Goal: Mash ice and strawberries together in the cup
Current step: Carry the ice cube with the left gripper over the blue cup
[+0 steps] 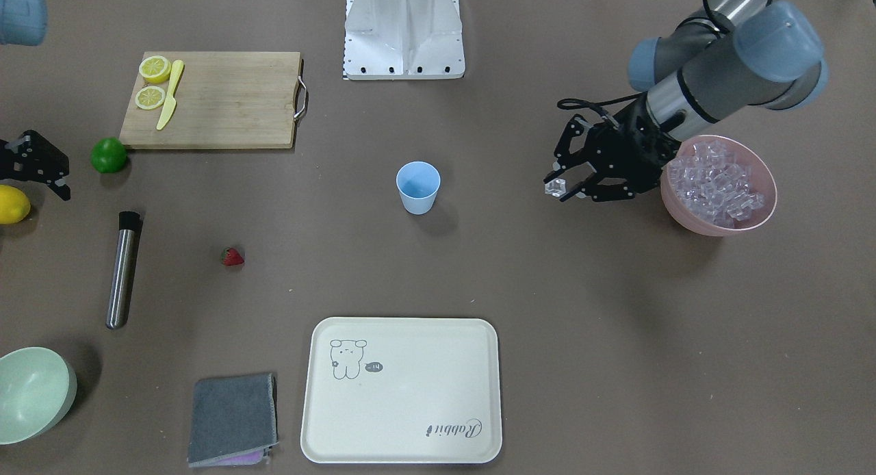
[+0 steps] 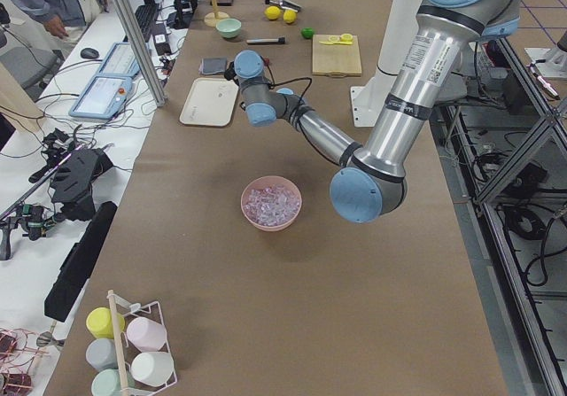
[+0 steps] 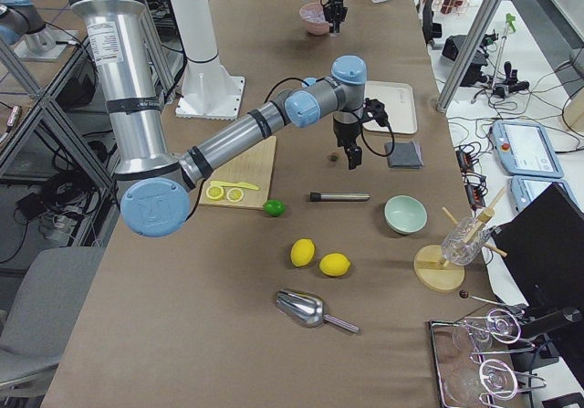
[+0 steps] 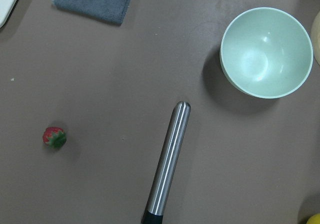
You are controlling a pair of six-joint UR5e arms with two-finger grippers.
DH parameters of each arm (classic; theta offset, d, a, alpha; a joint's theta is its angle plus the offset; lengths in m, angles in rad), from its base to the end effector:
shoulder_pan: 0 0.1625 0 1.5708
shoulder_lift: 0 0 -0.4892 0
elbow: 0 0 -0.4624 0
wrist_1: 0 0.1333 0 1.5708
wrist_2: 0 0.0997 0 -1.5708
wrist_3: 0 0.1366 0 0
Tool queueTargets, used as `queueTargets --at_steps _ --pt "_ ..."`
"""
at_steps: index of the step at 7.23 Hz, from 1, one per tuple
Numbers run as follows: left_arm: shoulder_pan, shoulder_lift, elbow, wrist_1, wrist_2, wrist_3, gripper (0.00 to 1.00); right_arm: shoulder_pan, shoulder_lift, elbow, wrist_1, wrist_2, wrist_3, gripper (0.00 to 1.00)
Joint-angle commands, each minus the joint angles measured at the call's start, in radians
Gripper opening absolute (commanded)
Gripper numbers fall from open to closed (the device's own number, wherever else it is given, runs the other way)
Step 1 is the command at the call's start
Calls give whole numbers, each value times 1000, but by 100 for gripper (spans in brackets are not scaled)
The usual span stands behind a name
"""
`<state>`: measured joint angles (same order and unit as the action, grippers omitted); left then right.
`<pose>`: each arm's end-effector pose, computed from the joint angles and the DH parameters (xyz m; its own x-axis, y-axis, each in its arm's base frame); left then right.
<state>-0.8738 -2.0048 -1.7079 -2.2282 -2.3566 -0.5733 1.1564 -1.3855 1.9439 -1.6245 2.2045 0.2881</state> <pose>0.4335 -0.5750 0.2949 0.2128 0.6708 -0.7104 -0.1191 0.7395 0.6626 -0.2028 -0.5912 0.4465 0.6968 -0.3347 0.6343 0.1611 0.9349 0.3163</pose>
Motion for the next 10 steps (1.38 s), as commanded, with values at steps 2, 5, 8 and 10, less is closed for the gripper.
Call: queueTargets --at_steps 2,5,8,10 --pt "160 -84 8 -16 198 -114 0 -3 2 -2 0 -2 -1 100" --pt "278 -129 16 -18 360 -186 0 -3 0 0 0 0 -1 100" --pt "352 -138 28 -19 447 -186 0 -3 -3 6 0 0 -1 100" --pt "372 -135 65 -71 487 -185 0 -3 -7 4 2 -2 -1 100"
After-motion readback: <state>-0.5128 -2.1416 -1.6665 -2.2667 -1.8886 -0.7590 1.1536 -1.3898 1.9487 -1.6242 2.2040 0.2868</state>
